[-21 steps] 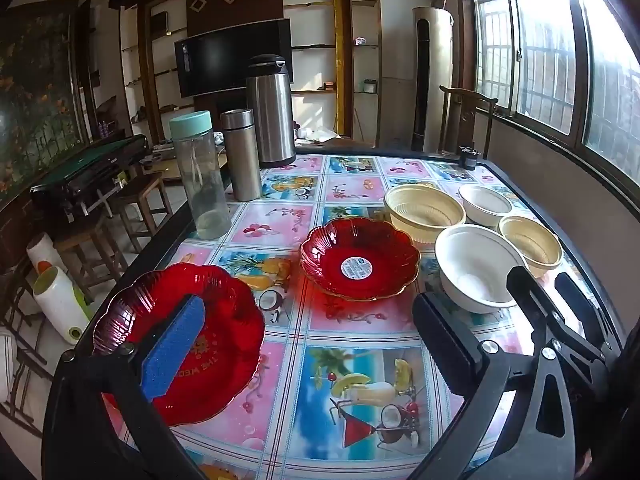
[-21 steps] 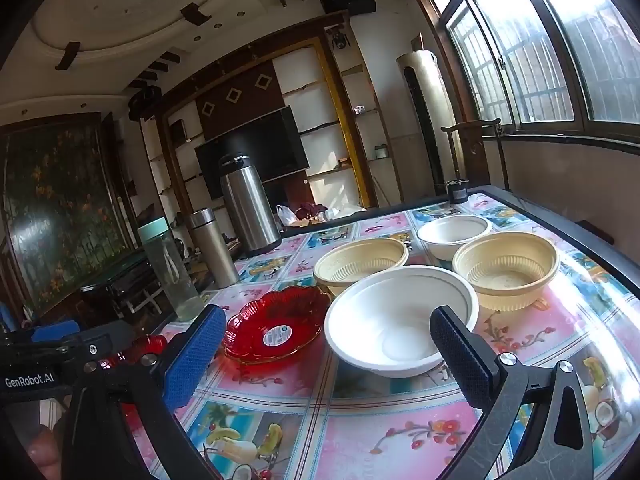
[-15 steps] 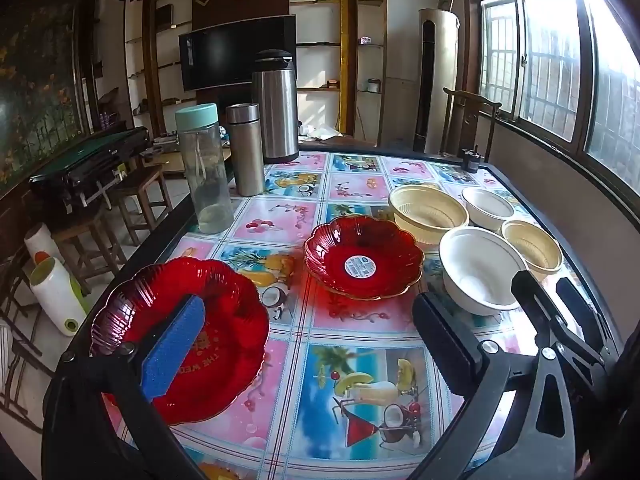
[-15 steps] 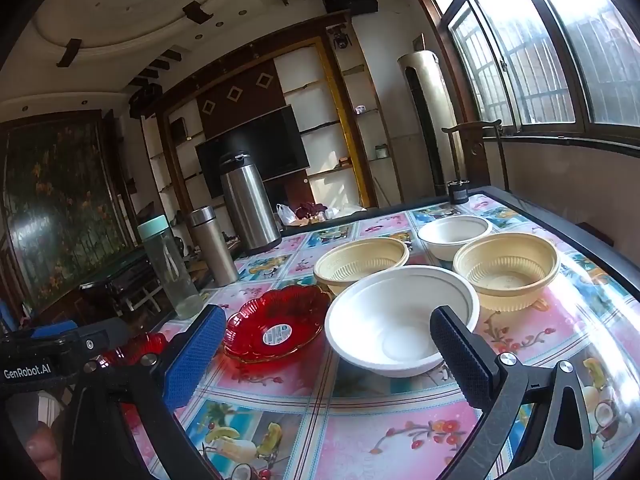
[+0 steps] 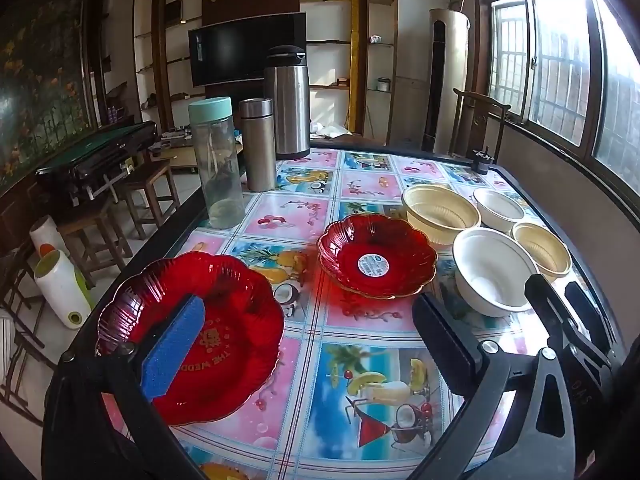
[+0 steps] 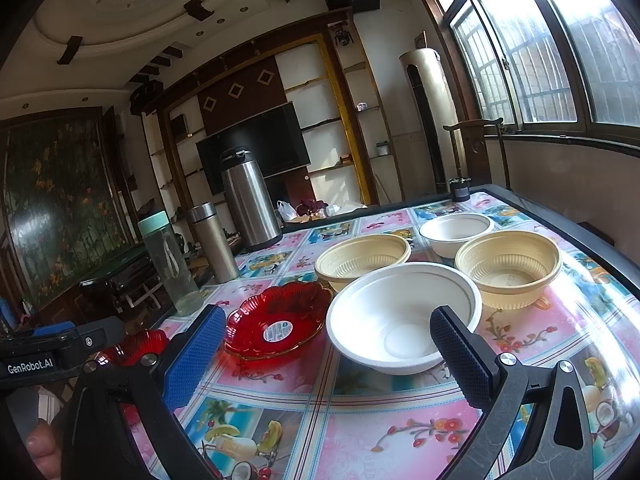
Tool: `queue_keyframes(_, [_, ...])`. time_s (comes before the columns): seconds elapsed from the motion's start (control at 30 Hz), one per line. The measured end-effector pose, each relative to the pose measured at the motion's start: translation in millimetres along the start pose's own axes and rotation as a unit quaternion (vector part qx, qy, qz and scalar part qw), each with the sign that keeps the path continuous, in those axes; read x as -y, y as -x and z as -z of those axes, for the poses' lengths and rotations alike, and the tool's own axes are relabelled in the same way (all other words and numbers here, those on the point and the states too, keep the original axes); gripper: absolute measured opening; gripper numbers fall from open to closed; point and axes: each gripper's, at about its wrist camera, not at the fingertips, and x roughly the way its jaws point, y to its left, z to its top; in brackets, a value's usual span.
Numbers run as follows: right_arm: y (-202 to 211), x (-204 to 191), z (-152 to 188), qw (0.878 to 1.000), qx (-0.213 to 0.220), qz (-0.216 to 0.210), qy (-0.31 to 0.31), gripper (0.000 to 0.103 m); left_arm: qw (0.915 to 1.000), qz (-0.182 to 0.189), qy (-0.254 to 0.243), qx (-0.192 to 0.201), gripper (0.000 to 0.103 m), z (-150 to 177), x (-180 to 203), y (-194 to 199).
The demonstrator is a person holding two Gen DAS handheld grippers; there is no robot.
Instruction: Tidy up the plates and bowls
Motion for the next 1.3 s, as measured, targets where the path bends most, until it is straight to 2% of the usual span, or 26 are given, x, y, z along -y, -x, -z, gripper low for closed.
queue_keyframes(1.3, [-2.7,-1.2,1.5,1.000,-0.011,-0.001,0.004,0.103,0.9998,0.003,0.000,-0.020,0.103,7.0,0.5,-10.0])
